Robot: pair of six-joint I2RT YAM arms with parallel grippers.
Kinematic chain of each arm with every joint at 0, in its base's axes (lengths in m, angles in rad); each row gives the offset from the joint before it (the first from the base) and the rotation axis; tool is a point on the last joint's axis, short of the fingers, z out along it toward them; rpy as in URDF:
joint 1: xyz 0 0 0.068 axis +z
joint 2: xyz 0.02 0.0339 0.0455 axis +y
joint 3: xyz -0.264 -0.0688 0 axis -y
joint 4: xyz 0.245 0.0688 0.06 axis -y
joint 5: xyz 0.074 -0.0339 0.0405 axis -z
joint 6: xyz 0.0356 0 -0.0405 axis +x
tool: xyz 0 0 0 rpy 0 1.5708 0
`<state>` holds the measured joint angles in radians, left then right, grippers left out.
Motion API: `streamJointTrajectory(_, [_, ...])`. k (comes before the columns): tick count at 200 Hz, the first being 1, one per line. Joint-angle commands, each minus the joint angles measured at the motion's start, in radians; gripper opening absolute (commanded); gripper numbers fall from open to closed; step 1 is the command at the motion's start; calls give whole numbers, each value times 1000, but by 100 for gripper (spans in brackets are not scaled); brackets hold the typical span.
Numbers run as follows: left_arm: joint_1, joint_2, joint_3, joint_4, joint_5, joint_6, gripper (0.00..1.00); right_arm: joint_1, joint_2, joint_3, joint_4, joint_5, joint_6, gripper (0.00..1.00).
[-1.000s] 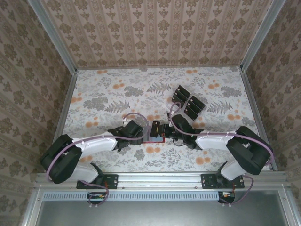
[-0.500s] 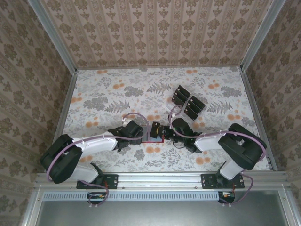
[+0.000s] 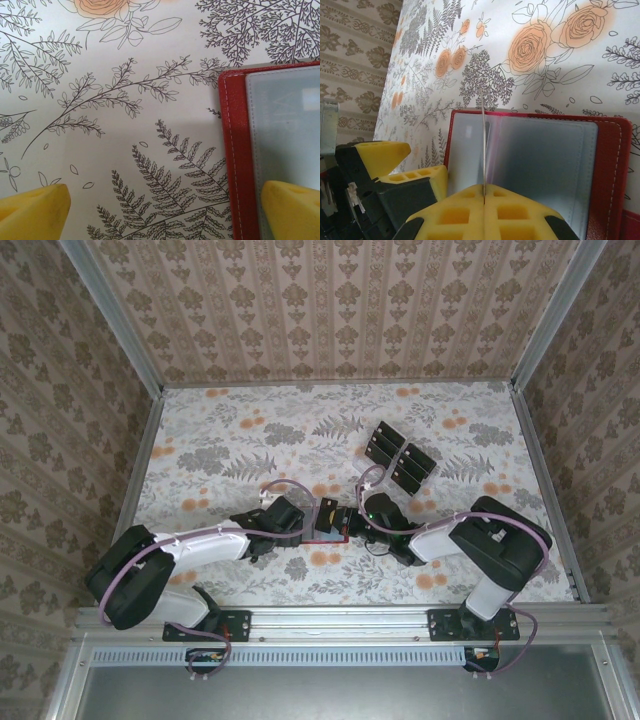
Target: Put the credit cards into the card holder
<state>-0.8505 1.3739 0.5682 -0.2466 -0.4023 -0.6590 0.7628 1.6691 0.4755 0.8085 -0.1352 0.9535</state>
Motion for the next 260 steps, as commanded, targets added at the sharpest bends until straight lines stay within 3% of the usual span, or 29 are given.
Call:
streamJointTrajectory(1, [-5, 7, 9, -48, -21, -16, 100, 6, 35, -4, 65, 16, 25, 0])
streamJointTrajectory(140, [-7, 9, 13, -55, -24, -20, 100, 15, 109, -21, 155, -25, 74, 0])
streamJointTrajectory(203, [-7, 8, 12, -55, -26, -19, 100, 14, 78, -38, 102, -35, 69, 0])
streamJointTrajectory(260, [-8, 8, 12, -56, -27, -16, 100, 14, 86, -18, 30, -118, 55, 0])
